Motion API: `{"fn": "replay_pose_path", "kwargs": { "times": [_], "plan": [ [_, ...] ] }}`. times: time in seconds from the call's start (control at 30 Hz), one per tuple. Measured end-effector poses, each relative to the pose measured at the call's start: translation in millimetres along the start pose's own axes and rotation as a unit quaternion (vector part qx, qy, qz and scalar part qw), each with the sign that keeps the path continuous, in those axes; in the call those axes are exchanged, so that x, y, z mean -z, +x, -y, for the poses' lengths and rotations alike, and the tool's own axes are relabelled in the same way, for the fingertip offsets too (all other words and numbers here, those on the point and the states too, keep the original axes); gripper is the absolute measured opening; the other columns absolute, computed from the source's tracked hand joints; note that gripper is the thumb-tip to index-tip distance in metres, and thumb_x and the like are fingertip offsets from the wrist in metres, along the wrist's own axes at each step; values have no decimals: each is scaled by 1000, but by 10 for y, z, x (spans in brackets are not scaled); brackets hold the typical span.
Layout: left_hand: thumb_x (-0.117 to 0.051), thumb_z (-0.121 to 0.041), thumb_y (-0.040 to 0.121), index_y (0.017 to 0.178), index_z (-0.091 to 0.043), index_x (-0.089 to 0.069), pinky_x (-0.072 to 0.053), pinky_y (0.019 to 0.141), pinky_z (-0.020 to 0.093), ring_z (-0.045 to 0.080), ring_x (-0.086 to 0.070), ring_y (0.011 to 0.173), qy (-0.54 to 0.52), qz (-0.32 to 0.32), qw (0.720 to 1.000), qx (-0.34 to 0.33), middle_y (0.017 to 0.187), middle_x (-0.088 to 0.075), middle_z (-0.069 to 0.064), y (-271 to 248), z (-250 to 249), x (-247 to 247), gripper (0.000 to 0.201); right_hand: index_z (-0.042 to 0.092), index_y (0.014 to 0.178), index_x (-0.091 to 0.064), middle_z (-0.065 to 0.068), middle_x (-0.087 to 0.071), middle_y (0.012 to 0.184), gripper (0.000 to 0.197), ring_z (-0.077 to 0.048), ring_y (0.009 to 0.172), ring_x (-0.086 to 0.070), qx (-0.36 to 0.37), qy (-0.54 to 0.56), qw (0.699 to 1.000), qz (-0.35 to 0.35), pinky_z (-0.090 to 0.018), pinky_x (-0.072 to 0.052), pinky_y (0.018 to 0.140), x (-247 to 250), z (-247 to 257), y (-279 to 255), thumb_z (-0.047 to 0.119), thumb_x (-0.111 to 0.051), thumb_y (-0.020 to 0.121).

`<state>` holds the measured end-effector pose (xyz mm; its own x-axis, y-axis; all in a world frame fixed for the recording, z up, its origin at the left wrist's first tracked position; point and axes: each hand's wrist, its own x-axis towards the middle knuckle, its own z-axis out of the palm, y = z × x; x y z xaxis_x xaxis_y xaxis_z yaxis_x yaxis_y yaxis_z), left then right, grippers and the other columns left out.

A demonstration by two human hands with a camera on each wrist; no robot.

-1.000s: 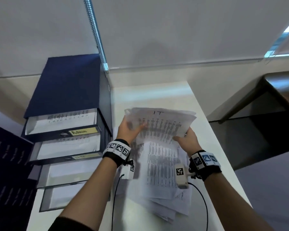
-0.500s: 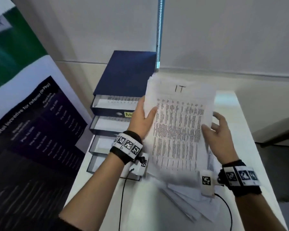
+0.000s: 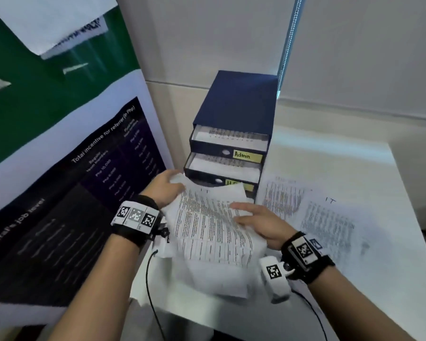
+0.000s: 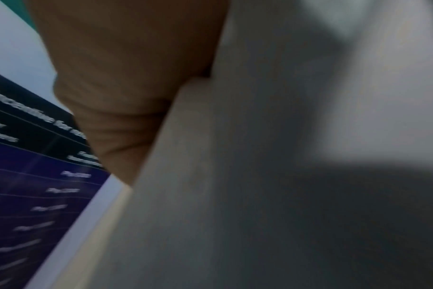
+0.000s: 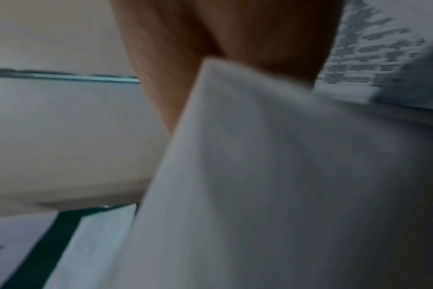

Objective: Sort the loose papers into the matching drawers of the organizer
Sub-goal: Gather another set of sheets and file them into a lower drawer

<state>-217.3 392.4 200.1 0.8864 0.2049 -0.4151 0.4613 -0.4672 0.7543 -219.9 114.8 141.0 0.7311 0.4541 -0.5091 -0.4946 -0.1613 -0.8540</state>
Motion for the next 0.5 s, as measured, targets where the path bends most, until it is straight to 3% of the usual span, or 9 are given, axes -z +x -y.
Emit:
{"fn": "replay_pose_path", "kwargs": {
  "times": [0.13, 0.23, 0.33, 0.4, 0.43, 0.5],
  "plan": [
    [-59, -21, 94, 142, -19, -49, -34, 87, 21, 18, -52, 112, 123, 58, 987, 82, 141, -51, 7, -79, 417, -14, 50, 18, 115, -73, -14, -57, 136, 33, -30, 128, -54, -117, 53, 989, 73, -45, -43, 110, -294, -578, 175, 4, -69, 85],
    [-63, -26, 90, 140, -18, -50, -42, 98, 26, 20, -56, 116, 130, 89, 980, 121, 139, -55, 7, -3, 751, -87, 52, 11, 116, -69, -19, -62, 127, 31, -34, 116, -62, -145, 102, 984, 23, -43, -54, 95, -369, -819, 248, -5, -60, 91],
    [-68, -32, 87, 144, -19, -45, -50, 95, 32, 23, -64, 104, 108, 87, 980, 142, 123, -63, 6, 75, 969, -161, 62, 8, 121, -66, -18, -62, 126, 35, -35, 115, -62, -137, 118, 982, -49, -48, -52, 97, -323, -937, 326, -7, -59, 91],
    [-73, -38, 83, 148, -23, -36, -52, 89, 33, 25, -64, 104, 98, 106, 977, 158, 127, -62, 11, 90, 1047, -207, 76, 10, 124, -65, -14, -63, 123, 37, -30, 108, -66, -123, 98, 982, -101, -42, -56, 92, -261, -979, 381, -4, -61, 90],
    [-76, -40, 81, 150, -23, -32, -51, 91, 34, 26, -62, 111, 96, 120, 973, 170, 135, -58, 12, 100, 1072, -230, 84, 12, 123, -67, -8, -62, 122, 35, -23, 104, -66, -104, 69, 983, -131, -33, -56, 87, -231, -974, 399, -1, -62, 91],
    [-82, -40, 73, 150, -19, -34, -48, 100, 34, 26, -60, 117, 83, 136, 972, 173, 138, -57, 11, 130, 1119, -279, 93, 14, 120, -69, -1, -58, 120, 32, -12, 105, -60, -58, -4, 982, -181, -22, -47, 87, -172, -959, 431, 4, -64, 90]
  ]
}}
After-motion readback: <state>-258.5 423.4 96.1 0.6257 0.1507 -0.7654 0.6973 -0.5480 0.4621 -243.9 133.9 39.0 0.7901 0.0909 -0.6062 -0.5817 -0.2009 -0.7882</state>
